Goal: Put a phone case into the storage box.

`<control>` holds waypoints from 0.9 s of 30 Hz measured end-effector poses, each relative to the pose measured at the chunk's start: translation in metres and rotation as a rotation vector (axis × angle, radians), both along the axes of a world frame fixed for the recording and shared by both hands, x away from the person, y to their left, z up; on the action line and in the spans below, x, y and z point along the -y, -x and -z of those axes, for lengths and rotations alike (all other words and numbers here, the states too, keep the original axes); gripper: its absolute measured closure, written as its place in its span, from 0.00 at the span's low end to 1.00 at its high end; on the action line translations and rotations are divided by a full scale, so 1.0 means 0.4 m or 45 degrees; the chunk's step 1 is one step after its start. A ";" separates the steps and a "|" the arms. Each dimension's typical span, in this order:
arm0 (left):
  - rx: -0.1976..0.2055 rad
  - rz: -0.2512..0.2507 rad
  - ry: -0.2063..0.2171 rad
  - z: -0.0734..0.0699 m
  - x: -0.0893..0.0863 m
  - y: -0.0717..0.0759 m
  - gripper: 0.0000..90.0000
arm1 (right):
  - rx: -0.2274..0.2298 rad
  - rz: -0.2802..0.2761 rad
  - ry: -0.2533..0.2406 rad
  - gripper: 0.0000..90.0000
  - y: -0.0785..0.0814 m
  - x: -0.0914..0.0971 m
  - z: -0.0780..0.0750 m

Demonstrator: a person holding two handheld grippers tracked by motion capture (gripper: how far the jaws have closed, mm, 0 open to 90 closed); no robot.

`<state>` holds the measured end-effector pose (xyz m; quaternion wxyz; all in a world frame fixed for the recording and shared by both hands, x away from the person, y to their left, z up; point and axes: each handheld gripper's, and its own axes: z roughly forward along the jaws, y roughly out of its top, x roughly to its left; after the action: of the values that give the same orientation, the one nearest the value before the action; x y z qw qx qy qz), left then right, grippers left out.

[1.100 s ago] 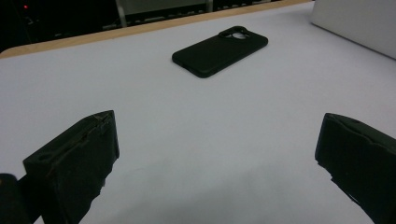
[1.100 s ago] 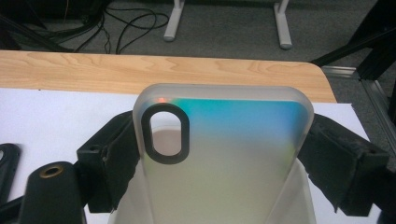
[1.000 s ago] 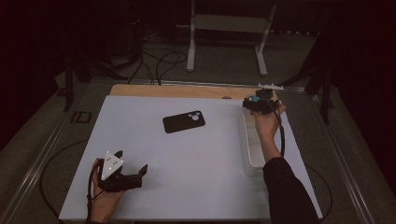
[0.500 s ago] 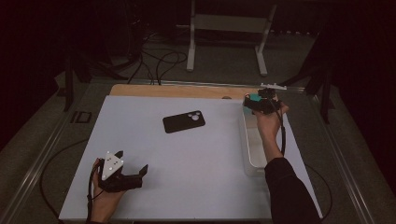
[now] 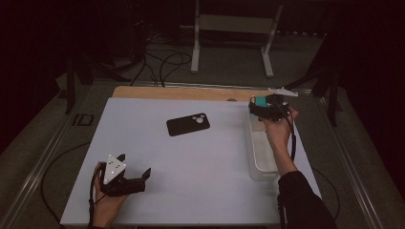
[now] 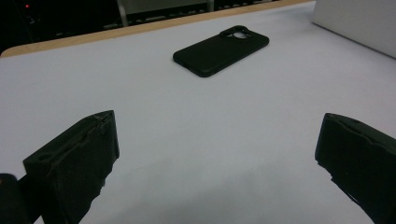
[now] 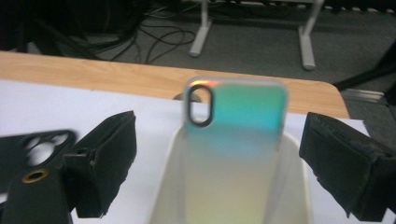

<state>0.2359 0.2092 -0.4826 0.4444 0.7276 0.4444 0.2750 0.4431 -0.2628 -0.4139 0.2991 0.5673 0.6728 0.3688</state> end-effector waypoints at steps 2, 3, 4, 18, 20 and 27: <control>0.000 0.001 -0.002 -0.001 0.001 0.001 0.00 | 0.006 -0.037 -0.011 0.12 0.019 -0.005 -0.003; 0.001 0.001 -0.001 -0.001 0.001 0.001 0.00 | 0.007 -0.057 -0.027 0.12 0.030 -0.007 -0.004; 0.001 0.000 0.001 -0.001 0.001 0.001 0.00 | 0.012 -0.077 -0.040 0.12 0.041 -0.009 -0.006; -0.001 -0.002 0.003 -0.001 -0.001 0.000 0.00 | 0.132 -0.314 -0.089 0.12 0.244 -0.028 -0.022; -0.001 -0.002 0.000 -0.002 0.000 0.000 0.00 | 0.150 -0.345 -0.119 0.12 0.289 -0.020 -0.010; -0.004 0.000 -0.002 -0.001 0.001 -0.002 0.00 | 0.187 -0.353 -0.168 0.13 0.379 -0.005 0.030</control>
<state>0.2367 0.2089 -0.4820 0.4430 0.7283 0.4450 0.2743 0.2914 -0.2609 -0.4259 0.2559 0.4590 0.6953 0.4903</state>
